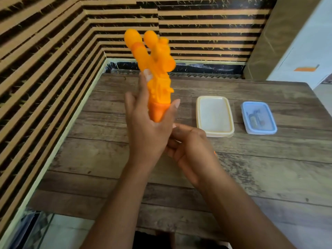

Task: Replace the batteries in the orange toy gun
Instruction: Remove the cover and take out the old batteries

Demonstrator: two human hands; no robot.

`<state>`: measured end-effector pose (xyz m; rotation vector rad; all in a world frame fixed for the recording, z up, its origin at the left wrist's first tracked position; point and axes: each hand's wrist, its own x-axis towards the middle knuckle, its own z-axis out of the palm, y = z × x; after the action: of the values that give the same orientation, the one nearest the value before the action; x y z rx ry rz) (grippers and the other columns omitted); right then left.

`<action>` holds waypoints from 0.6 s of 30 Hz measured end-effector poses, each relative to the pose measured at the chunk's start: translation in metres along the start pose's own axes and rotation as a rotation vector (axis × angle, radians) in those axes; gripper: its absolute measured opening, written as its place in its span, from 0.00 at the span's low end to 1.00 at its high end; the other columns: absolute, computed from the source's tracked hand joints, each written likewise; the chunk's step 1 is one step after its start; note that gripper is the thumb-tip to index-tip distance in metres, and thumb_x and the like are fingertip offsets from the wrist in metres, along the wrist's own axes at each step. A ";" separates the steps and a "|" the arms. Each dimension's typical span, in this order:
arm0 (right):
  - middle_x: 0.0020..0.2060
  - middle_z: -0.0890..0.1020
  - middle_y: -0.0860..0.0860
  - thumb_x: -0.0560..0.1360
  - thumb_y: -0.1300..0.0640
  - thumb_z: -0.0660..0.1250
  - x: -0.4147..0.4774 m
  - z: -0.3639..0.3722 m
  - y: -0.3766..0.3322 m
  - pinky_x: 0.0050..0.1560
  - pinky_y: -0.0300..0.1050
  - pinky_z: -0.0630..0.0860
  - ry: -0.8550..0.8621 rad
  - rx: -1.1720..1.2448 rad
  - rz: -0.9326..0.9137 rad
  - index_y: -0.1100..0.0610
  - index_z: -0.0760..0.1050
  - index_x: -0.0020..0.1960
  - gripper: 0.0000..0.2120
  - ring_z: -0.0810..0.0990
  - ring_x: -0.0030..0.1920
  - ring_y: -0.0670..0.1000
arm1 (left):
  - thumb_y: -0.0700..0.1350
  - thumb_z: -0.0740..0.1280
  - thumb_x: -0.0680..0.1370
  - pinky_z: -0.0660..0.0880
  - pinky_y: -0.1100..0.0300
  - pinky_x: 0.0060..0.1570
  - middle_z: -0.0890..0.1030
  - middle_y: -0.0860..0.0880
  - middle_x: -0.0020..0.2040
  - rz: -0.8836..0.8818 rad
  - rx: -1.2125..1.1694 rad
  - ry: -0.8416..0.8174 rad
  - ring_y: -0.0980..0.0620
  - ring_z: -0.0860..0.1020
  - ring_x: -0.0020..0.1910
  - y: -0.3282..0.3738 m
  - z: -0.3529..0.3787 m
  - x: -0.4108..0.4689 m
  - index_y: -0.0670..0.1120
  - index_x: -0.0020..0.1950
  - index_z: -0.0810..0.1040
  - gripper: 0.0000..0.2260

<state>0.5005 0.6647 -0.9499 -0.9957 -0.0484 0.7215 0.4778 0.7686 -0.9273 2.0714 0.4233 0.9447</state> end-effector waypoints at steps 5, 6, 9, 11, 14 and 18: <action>0.46 0.88 0.55 0.81 0.68 0.57 0.005 0.007 0.007 0.48 0.43 0.84 -0.004 0.288 0.156 0.62 0.83 0.55 0.16 0.86 0.45 0.50 | 0.56 0.75 0.75 0.79 0.47 0.53 0.68 0.44 0.55 0.129 0.212 -0.072 0.45 0.74 0.54 -0.001 0.006 -0.001 0.47 0.83 0.62 0.41; 0.47 0.88 0.55 0.81 0.67 0.56 0.006 0.007 0.008 0.50 0.44 0.84 0.001 0.316 0.170 0.62 0.83 0.56 0.16 0.86 0.46 0.51 | 0.57 0.74 0.75 0.79 0.46 0.52 0.68 0.43 0.55 0.129 0.229 -0.072 0.44 0.74 0.54 -0.001 0.006 -0.001 0.46 0.83 0.62 0.41; 0.43 0.87 0.56 0.78 0.69 0.52 0.006 0.004 0.007 0.46 0.45 0.84 -0.013 0.384 0.181 0.66 0.81 0.54 0.19 0.85 0.41 0.51 | 0.57 0.75 0.75 0.78 0.51 0.53 0.68 0.44 0.56 0.097 0.220 -0.046 0.45 0.74 0.55 0.002 0.005 0.000 0.45 0.83 0.63 0.40; 0.46 0.86 0.60 0.74 0.73 0.48 0.004 0.002 0.005 0.47 0.45 0.85 -0.064 0.346 0.157 0.70 0.80 0.57 0.23 0.86 0.44 0.54 | 0.57 0.75 0.75 0.75 0.58 0.55 0.67 0.47 0.55 0.059 0.202 -0.010 0.51 0.72 0.54 0.002 0.004 0.001 0.46 0.83 0.62 0.40; 0.53 0.84 0.66 0.77 0.78 0.53 0.004 0.001 0.008 0.54 0.50 0.84 -0.056 0.153 0.056 0.74 0.78 0.63 0.20 0.84 0.53 0.60 | 0.57 0.75 0.76 0.72 0.64 0.53 0.67 0.49 0.55 0.013 0.151 0.023 0.59 0.68 0.50 0.002 0.003 0.001 0.46 0.83 0.62 0.40; 0.46 0.86 0.64 0.77 0.80 0.60 0.005 -0.002 0.014 0.46 0.46 0.86 0.033 -0.066 -0.078 0.74 0.81 0.57 0.14 0.86 0.45 0.57 | 0.57 0.75 0.76 0.77 0.57 0.51 0.67 0.49 0.54 0.013 0.134 0.033 0.57 0.70 0.49 0.000 0.002 0.001 0.47 0.83 0.62 0.40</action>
<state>0.4976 0.6703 -0.9632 -1.0630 -0.0826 0.6359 0.4800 0.7679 -0.9274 2.1842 0.5033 0.9826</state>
